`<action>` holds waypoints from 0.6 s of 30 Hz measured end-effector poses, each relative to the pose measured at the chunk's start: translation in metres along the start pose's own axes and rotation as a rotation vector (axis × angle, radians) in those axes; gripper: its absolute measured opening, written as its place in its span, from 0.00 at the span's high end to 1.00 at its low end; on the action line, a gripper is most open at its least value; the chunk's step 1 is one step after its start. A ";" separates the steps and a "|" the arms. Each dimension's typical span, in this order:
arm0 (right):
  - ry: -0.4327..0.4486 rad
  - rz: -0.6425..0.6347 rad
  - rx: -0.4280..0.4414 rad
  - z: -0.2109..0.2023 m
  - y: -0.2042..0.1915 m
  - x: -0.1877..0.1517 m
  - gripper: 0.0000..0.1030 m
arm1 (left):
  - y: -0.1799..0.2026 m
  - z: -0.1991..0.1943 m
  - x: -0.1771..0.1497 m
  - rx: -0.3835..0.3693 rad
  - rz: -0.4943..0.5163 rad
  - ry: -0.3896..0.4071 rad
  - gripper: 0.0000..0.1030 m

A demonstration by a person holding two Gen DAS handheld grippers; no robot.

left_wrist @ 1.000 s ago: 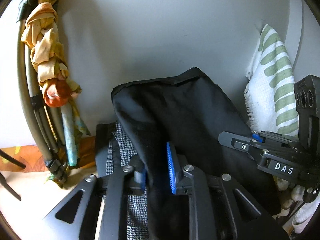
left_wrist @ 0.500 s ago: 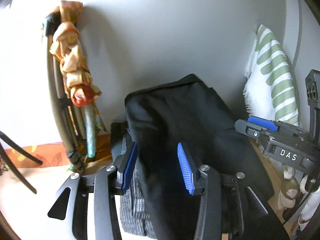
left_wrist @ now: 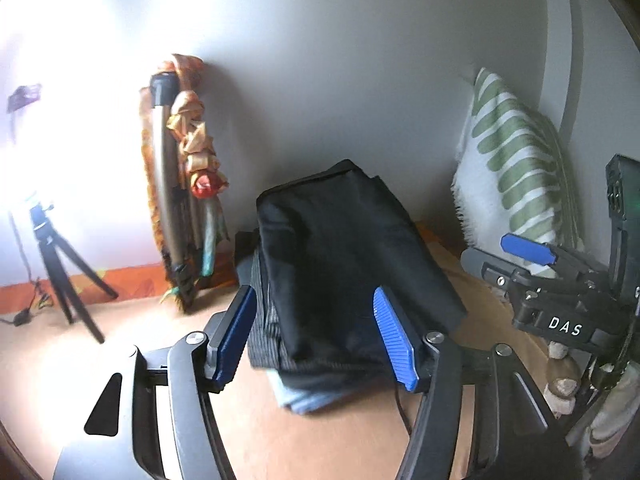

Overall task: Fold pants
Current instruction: 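Lower the trousers onto the clothes stack and open both grippers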

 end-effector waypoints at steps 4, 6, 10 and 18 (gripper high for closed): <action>0.003 0.019 0.003 -0.027 -0.009 -0.015 0.19 | 0.002 -0.026 -0.013 0.011 0.000 0.017 0.39; 0.001 0.023 0.002 -0.038 -0.013 -0.023 0.16 | 0.004 -0.037 -0.020 0.014 -0.002 0.023 0.39; 0.013 0.009 0.002 -0.061 -0.024 -0.034 0.16 | 0.003 -0.060 -0.035 0.012 -0.023 0.026 0.35; 0.049 -0.013 -0.005 -0.102 -0.053 -0.051 0.03 | 0.000 -0.099 -0.063 0.032 -0.038 0.036 0.30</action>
Point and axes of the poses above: each gripper's, at about its wrist camera, not at the fingertips, and z roughly the way its jaws point, y to its right, x to its top, the point moved 10 cm from there along z, roughly the way its jaws point, and after that the axes turned 5 degrees about y, right-handed, at the moved point
